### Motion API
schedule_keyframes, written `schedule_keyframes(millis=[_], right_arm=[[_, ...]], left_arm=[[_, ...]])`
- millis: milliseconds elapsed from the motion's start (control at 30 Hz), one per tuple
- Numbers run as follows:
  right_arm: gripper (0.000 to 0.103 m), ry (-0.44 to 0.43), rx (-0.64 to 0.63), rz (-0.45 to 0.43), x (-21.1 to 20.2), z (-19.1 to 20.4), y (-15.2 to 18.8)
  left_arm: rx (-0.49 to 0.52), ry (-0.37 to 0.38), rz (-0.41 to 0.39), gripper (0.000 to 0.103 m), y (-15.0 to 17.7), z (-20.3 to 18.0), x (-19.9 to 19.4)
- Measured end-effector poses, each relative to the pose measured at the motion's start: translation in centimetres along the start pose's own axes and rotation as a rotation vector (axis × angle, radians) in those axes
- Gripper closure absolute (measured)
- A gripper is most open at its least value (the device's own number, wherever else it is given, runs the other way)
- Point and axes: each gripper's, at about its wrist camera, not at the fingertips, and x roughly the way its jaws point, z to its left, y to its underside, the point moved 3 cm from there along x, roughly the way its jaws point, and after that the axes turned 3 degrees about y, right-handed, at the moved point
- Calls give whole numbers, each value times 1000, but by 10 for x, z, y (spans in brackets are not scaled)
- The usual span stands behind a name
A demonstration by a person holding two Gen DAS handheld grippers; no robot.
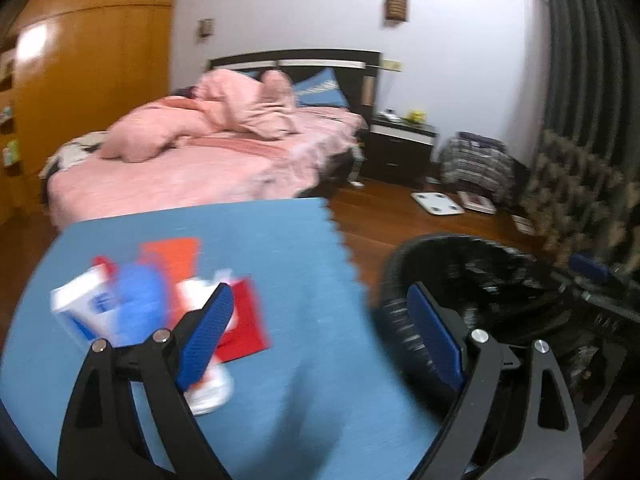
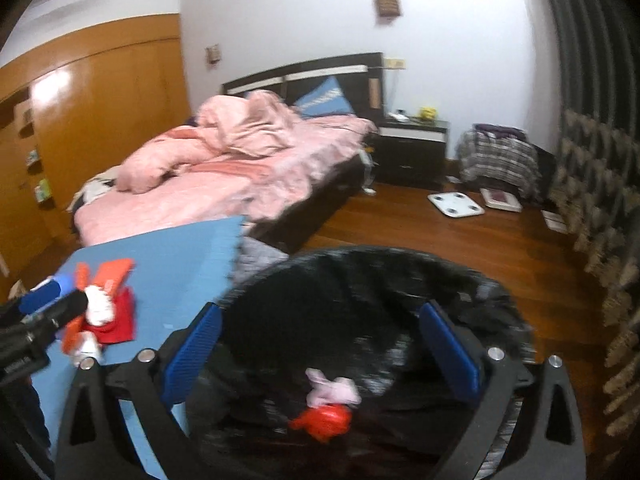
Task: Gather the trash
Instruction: 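Open both grippers to drop the sock and red bag into the bin, then return the left gripper to the pile and grasp the blue plastic bag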
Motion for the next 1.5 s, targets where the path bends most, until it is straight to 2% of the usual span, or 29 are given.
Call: schedule_keyframes(millis=[233, 400, 500, 633, 800, 967, 1100, 1300, 1500], right_arm=[[6, -128, -81, -12, 10, 86, -1], [6, -172, -131, 3, 23, 129, 8], [6, -185, -163, 20, 31, 149, 14], [6, -185, -177, 39, 41, 159, 18], [6, -192, -182, 74, 51, 165, 23], [10, -219, -209, 96, 54, 177, 33], [14, -237, -227, 117, 57, 187, 42], [14, -222, -212, 106, 56, 186, 43], [15, -197, -206, 110, 62, 175, 38]], left_arm=[[-55, -211, 4, 19, 27, 84, -32], [-118, -295, 47, 28, 46, 134, -31], [-138, -310, 56, 34, 48, 151, -27], [-157, -298, 68, 39, 49, 168, -16], [-158, -261, 95, 45, 56, 168, -3], [-165, -263, 83, 45, 63, 169, -14], [-181, -263, 94, 52, 70, 172, -22], [-155, -189, 68, 50, 62, 150, -30], [-132, -152, 37, 50, 43, 131, -9]])
